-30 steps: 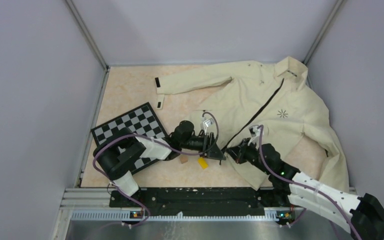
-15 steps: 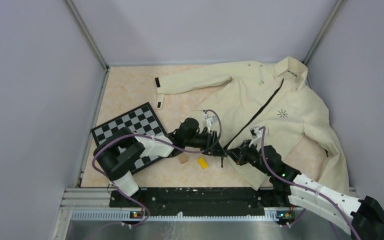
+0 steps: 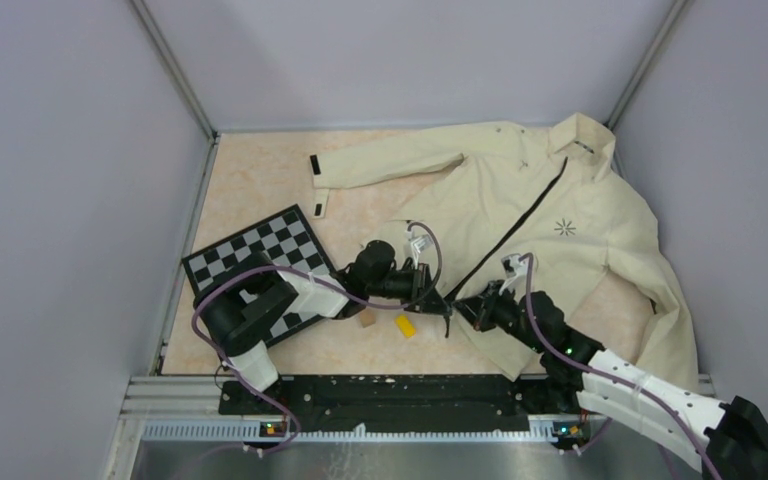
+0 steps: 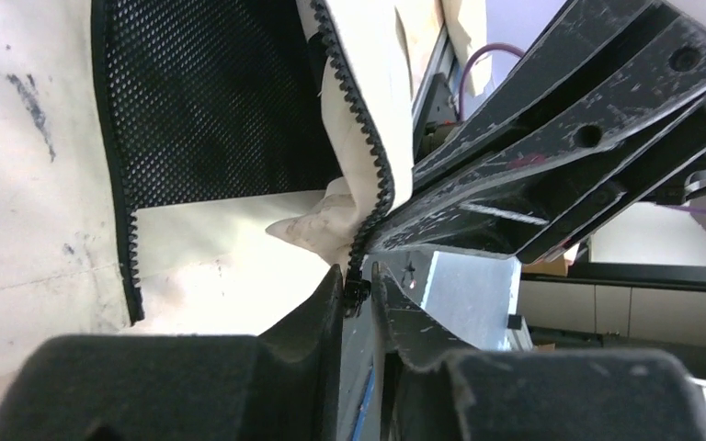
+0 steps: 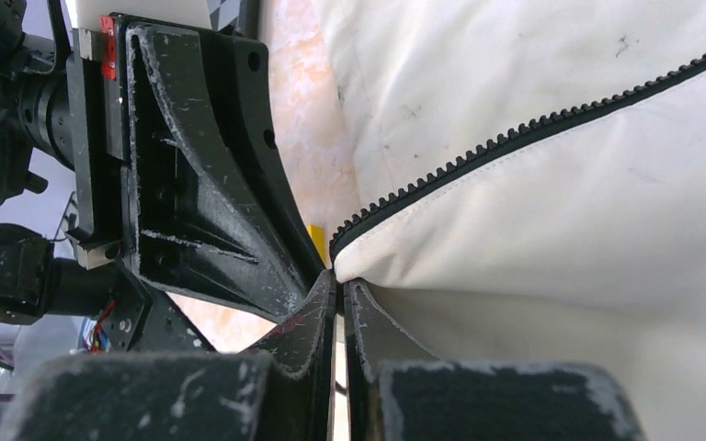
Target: Zip up the jacket
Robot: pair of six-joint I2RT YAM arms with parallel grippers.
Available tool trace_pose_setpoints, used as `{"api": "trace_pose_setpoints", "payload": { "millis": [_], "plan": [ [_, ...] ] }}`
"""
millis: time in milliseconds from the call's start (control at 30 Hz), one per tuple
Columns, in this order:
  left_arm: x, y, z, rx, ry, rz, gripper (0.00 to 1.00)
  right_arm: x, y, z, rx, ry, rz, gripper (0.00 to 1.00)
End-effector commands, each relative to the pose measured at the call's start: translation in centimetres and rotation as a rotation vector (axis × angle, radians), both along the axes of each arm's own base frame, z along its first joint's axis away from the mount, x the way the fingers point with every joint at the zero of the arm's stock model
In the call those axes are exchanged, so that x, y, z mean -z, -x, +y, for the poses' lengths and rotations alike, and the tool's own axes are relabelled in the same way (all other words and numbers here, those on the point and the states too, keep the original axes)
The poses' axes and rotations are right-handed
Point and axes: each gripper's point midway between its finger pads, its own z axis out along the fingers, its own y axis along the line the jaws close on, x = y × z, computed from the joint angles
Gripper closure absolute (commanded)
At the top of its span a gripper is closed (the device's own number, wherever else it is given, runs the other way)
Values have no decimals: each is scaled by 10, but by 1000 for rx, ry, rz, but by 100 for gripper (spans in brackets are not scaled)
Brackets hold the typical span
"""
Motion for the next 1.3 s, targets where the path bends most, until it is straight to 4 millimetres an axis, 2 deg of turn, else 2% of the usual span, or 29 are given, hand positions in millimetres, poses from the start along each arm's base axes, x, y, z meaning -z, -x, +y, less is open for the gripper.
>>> {"api": "trace_pose_setpoints", "payload": {
  "millis": [0,233,300,400,467,567,700,900,1067,1267],
  "plan": [
    [-14,3,-6,28,83,-38,84,-30,-3,6,-2,-59,-27,100],
    [-16,6,-12,43,89,-72,97,-33,-3,6,8,-72,-3,100],
    [-11,5,-11,32,58,-81,99,-30,-3,3,35,-54,41,93],
    [-9,4,-14,32,20,-142,100,-23,-5,-12,139,9,169,69],
    [-5,1,-14,12,-30,-222,100,-19,-4,-24,222,48,269,61],
    [4,-3,-14,-16,-119,-307,100,-17,1,-35,299,104,383,61],
    [3,-9,-14,-56,-174,-420,100,0,5,-41,391,157,522,62],
    [-1,-14,-15,-72,-228,-506,100,14,8,-11,287,162,616,64],
    [3,-13,-16,-64,-279,-540,100,14,8,-4,248,156,613,61],
    [5,-10,-15,-58,-279,-547,100,-5,0,-21,293,165,514,50]
  ]
}}
